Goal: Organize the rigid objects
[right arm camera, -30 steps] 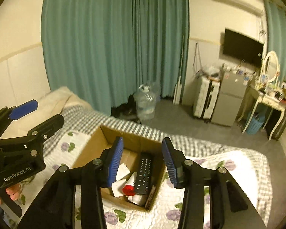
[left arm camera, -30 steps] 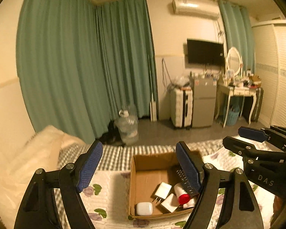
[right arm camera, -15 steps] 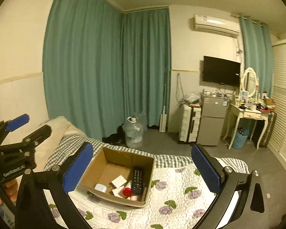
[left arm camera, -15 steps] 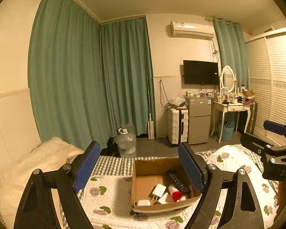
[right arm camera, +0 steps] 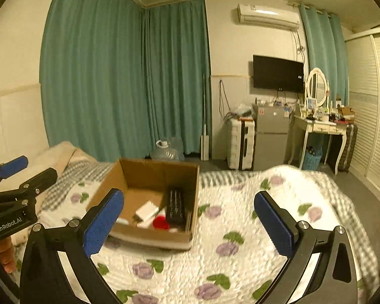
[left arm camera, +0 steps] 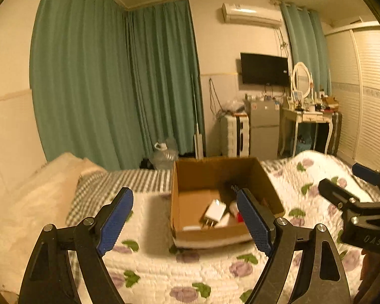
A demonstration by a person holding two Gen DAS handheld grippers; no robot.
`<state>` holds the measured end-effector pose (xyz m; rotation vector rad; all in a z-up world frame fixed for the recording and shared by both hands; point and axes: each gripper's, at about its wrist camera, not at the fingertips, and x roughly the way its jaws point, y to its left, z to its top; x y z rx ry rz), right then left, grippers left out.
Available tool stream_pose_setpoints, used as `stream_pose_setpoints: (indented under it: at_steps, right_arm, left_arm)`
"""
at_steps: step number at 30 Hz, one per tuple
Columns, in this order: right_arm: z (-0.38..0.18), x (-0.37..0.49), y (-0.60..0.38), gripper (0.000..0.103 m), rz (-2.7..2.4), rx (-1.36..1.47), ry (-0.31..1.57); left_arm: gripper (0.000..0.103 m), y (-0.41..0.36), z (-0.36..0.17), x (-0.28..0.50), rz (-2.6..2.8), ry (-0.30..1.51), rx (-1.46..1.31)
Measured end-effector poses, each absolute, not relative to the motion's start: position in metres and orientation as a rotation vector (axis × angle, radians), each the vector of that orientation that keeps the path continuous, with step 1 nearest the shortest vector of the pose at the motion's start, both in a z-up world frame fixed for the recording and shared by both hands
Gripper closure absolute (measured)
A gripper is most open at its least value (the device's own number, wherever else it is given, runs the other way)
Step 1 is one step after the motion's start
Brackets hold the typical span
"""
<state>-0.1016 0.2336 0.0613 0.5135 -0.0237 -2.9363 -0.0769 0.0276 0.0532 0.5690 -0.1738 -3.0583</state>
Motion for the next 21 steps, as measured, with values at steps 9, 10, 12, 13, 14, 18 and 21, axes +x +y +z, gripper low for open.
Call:
stream_pose_setpoints:
  at_steps: [9, 10, 12, 13, 14, 18, 21]
  right_arm:
    - [0.029, -0.114, 0.218, 0.000, -2.931, 0.583, 0.023]
    - [0.028, -0.114, 0.217, 0.000, -2.934, 0.582, 0.026]
    - [0.026, -0.116, 0.216, 0.000, -2.934, 0.595, 0.020]
    - [0.025, -0.117, 0.217, 0.000, -2.936, 0.599, 0.013]
    - [0.024, -0.118, 0.216, 0.000, -2.938, 0.607, 0.015]
    - [0.020, -0.121, 0.214, 0.000, -2.939, 0.628, 0.026]
    - [0.019, -0.121, 0.214, 0.000, -2.941, 0.629, 0.024]
  left_arm:
    - [0.017, 0.018, 0.025, -0.080, -3.044, -0.134, 0.656]
    - [0.017, 0.017, 0.023, -0.080, -3.042, -0.127, 0.660]
    - [0.017, 0.014, 0.022, -0.080, -3.041, -0.119, 0.666]
    - [0.017, 0.013, 0.021, -0.081, -3.038, -0.116, 0.667]
    - [0.017, 0.012, 0.021, -0.081, -3.034, -0.112, 0.667]
    - [0.017, 0.010, 0.020, -0.081, -3.034, -0.117, 0.668]
    - [0.017, 0.011, 0.020, -0.081, -3.036, -0.131, 0.666]
